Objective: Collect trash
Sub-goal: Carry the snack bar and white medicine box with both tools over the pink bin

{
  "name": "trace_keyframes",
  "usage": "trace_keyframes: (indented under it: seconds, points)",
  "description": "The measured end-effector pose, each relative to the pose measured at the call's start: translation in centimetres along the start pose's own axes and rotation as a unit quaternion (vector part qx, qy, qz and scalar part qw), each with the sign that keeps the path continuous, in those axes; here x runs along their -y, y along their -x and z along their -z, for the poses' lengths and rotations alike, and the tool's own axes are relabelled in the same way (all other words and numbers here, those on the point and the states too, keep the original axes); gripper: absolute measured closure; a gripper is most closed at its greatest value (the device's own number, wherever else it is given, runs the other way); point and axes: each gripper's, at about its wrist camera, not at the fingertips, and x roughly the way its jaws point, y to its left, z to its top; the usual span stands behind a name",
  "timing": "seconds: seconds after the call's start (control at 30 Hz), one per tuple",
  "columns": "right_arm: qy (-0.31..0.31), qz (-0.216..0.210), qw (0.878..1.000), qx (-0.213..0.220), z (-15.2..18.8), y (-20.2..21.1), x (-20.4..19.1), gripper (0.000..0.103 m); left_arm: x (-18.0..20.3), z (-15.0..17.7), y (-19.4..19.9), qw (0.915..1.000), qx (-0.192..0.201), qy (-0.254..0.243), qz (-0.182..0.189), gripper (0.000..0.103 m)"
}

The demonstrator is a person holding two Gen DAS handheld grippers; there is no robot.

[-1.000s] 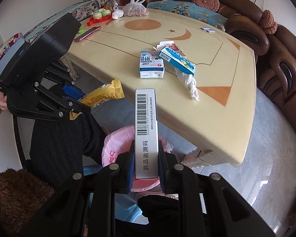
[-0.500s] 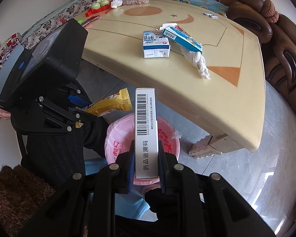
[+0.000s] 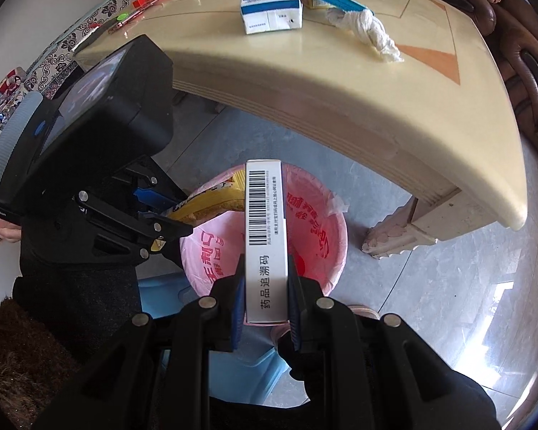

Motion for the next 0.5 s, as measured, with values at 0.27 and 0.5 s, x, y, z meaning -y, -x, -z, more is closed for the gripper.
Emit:
trace_keyframes:
  seconds: [0.27,0.5]
  points:
    - [-0.027,0.000,1.000,-0.017,0.5,-5.4,1.5,0.083,-1.6,-0.9,-5.8,0.9979,-0.038,0.051,0.010,0.084]
    - [-0.060,-0.012,0.998,-0.026,0.0,-10.1,2.6,0.083,-3.4,-2.0,-10.2,0.9920,-0.073,0.094,0.043,0.084]
